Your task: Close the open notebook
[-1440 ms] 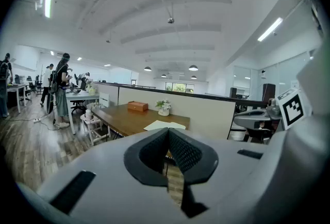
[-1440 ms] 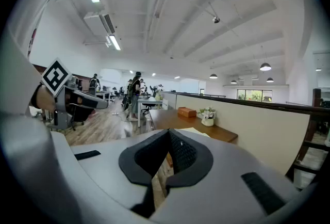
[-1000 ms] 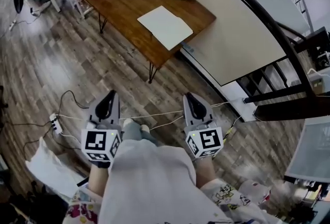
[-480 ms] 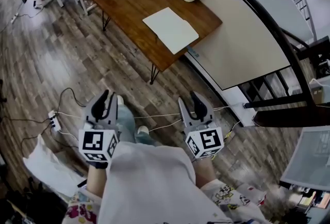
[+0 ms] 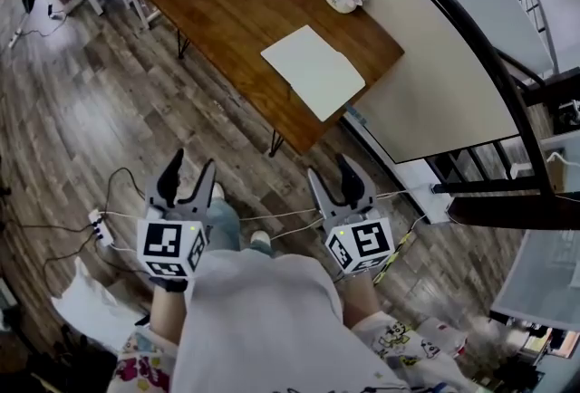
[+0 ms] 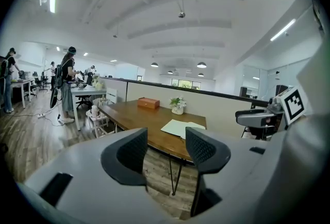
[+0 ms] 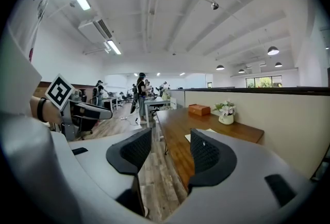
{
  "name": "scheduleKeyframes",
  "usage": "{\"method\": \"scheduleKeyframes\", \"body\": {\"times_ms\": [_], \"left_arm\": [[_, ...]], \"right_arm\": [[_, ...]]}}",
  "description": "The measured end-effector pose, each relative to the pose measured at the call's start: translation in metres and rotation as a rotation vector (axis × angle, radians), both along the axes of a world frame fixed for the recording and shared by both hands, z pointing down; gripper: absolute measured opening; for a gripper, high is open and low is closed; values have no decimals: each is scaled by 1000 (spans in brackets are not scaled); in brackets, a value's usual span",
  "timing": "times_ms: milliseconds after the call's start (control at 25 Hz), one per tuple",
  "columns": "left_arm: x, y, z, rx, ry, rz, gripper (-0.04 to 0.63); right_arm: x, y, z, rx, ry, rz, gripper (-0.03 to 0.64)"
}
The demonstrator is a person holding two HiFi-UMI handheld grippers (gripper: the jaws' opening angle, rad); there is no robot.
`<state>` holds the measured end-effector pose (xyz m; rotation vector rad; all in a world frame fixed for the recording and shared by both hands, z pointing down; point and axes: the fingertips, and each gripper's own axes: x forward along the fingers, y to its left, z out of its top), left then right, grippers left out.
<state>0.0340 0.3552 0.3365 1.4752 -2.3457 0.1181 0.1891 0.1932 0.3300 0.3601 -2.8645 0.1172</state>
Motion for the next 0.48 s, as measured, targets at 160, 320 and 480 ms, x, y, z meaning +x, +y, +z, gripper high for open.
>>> {"method": "scheduleKeyframes", "body": {"times_ms": [160,320,480], "left_arm": [[-46,-10,1,-8,9,16,226],[-87,-18,0,-23,12,45,249],[-125,-21,-1,-23,11,61,266]], "right_arm": [[-43,-6,3,-17,5,3,214],[-79,-12,4,-25,27,28,227],[-108,-18,7,-37,37,57,238]]}}
